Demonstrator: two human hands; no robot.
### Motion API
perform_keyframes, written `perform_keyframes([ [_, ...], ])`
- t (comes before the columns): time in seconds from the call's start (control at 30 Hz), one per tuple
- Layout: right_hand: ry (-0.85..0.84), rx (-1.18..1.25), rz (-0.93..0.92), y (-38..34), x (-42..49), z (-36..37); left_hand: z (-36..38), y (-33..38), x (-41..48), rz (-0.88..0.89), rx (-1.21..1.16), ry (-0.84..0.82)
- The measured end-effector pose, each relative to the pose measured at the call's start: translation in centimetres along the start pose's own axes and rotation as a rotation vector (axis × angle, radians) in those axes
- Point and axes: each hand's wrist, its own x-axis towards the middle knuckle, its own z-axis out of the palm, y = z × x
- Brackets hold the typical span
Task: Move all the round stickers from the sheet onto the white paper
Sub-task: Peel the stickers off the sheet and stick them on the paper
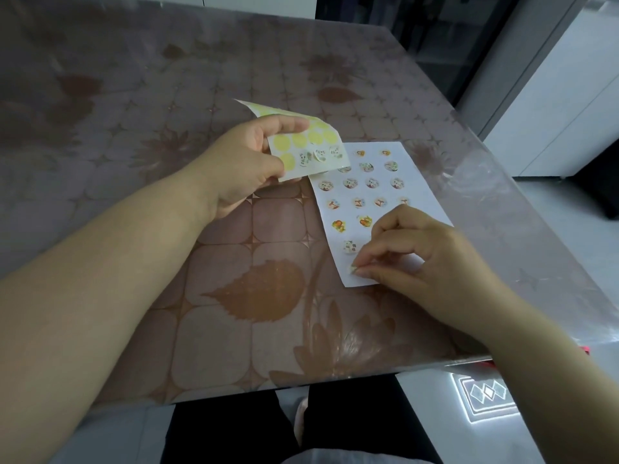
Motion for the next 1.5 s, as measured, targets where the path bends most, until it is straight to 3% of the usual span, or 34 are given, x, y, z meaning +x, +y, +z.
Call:
perform_keyframes([
  [0.23,-0.076,0.009,0.039,0.1,0.3,-0.2,0.0,-0.1,0.0,0.004,0.015,-0.002],
  [0.47,-0.325,0.016,0.112,-0.3,0.7,-1.8,0.1,-0.1,0.0,0.013,0.020,-0.003],
  [0.63,-0.180,0.123,0.290,-0.3,1.7,-0.7,0.0,-0.2,0.0,0.018,0.032,-0.017],
  [0.9,-0.245,0.081,0.342,-0.5,3.3,-1.1,-0.2,-0.4,0.1,0.029,0.047,-0.031],
  [1.1,-0.147,0.098,0.308,-0.7,2.9,-1.0,0.0,-0.1,0.0,0.043,-0.021,-0.085],
  [1.2,0.005,0.125,0.247,-1.5,3.6,-2.0,-0.1,0.0,0.0,0.045,-0.038,-0.107],
  [1.4,0.282,-0.239,0.031,-0.7,7.8,-1.1,0.1,0.5,-0.2,0.031,-0.132,-0.177],
  [1.5,0.362,-0.224,0.013,0.3,8.7,0.9,-0.1,0.4,-0.1,0.038,-0.121,-0.183],
])
